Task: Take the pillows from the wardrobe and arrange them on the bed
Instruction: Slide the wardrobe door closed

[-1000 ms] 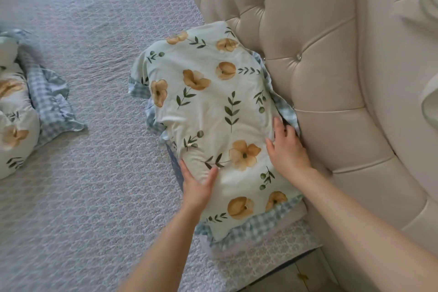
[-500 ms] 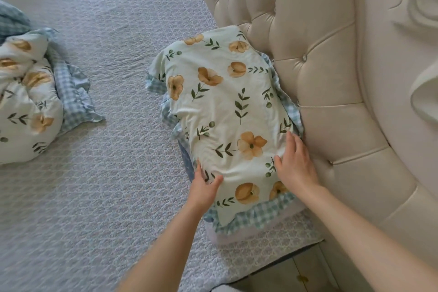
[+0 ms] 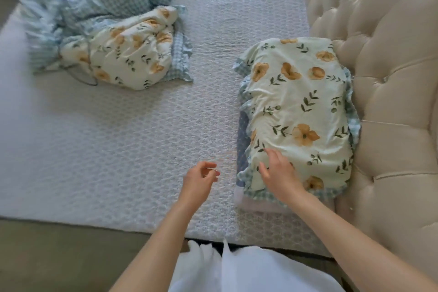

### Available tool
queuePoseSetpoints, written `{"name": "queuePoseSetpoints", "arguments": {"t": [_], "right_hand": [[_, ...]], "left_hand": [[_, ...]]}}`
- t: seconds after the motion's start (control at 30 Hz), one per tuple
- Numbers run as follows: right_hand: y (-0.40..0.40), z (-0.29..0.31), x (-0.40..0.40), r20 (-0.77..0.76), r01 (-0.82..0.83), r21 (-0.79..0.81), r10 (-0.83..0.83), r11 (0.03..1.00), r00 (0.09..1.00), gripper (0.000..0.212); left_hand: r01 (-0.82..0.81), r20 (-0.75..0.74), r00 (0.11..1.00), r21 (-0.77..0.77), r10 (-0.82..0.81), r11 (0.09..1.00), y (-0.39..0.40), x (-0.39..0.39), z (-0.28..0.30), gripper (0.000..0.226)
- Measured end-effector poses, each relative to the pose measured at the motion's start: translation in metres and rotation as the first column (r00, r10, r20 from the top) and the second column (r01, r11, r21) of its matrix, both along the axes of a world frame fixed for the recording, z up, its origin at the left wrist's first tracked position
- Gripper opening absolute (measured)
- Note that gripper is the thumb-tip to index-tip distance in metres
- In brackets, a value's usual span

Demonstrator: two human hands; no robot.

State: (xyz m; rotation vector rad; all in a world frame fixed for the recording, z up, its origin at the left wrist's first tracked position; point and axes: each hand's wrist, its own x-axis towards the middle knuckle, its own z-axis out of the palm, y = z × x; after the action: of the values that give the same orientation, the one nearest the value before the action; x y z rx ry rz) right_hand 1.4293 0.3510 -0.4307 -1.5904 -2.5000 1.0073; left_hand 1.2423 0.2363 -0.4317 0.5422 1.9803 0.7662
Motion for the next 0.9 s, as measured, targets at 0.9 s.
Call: {"name": "queuePoseSetpoints", "arguments": {"t": [0.9], "right_hand": [[-0.357, 0.059, -0.249, -0.325, -0.975, -0.015, 0.921, 0.221, 0.213, 0.032]], "left_hand": [[-0.982, -0.613, -0.013, 0.157, 0.790, 0.106, -0.458, 0.035, 0.128, 0.013]]}}
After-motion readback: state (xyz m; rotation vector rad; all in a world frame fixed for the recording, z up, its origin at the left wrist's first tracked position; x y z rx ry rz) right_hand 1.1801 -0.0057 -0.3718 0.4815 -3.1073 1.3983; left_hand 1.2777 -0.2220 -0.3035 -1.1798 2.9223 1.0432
